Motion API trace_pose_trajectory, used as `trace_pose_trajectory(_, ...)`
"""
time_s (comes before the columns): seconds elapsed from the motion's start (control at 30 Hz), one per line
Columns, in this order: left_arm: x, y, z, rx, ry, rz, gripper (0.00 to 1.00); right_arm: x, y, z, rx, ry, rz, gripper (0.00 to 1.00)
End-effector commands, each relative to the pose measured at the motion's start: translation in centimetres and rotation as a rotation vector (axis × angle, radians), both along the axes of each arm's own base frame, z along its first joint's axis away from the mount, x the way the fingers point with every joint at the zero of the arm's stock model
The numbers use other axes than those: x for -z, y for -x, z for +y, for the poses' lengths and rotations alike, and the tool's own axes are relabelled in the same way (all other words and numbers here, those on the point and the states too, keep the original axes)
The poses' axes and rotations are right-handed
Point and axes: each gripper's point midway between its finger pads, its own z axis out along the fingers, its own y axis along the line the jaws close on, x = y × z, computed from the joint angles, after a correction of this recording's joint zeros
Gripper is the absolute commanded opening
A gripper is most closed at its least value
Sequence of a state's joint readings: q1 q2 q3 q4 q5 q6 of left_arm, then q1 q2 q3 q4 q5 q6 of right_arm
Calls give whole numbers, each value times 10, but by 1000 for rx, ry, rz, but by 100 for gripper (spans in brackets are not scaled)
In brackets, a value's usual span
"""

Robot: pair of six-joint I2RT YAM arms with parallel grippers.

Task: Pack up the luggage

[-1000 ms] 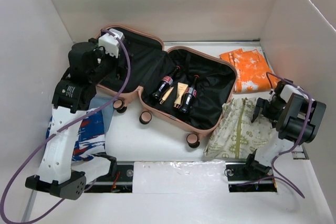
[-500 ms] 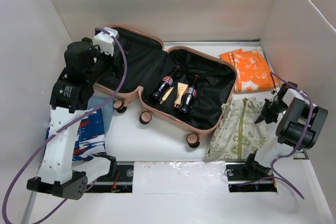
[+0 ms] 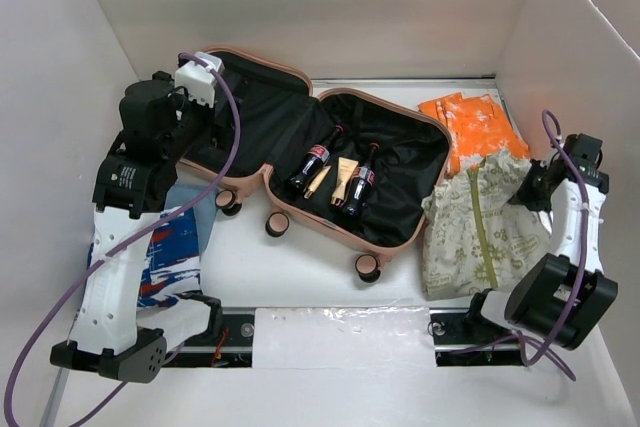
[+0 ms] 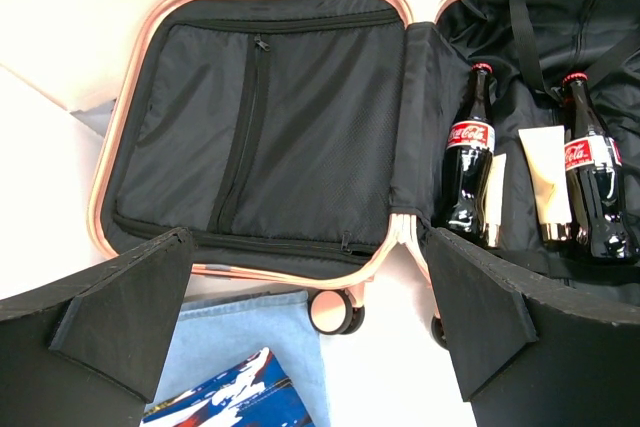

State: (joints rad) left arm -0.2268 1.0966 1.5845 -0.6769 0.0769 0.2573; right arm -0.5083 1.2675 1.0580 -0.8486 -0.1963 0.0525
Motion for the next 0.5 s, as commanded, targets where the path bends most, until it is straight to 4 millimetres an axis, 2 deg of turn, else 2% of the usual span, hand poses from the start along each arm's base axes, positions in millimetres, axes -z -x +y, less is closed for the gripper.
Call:
trace_pose_trajectory(0.0,-22,1,2,-2,10,-80,100,-37,-10,0,28,17,-95,0)
trace_pose_trajectory(0.2,-30,3,2,-5,23,-97,100,-99,-16,2,53,56,-251,0)
trace_pose_trajectory(0.47,-30,3,1,-10,40,-93,100,-148,-12,11,108,36,-366,0)
